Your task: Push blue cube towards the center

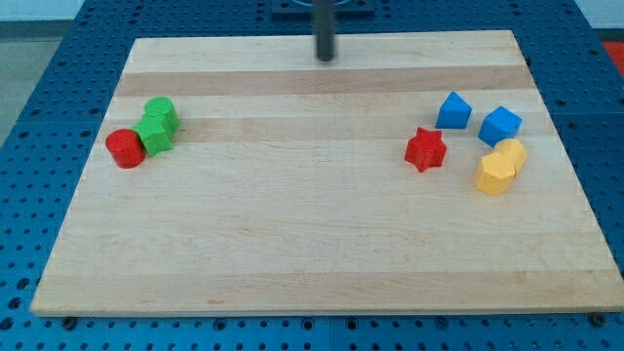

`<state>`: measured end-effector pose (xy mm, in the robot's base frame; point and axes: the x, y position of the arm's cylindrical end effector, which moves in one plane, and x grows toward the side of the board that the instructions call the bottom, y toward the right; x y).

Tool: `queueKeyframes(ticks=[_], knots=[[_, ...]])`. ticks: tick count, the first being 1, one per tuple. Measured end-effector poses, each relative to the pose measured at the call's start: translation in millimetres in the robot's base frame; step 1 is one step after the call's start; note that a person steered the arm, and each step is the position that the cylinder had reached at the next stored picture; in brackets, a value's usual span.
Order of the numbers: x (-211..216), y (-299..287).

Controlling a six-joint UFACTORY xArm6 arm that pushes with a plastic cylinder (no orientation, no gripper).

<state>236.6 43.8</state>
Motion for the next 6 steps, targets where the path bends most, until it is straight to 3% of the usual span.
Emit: queueKeyframes(ticks=[2, 3, 4, 5, 6], knots=[[31, 164], [108, 215], [148, 233], [171, 183], [183, 80]])
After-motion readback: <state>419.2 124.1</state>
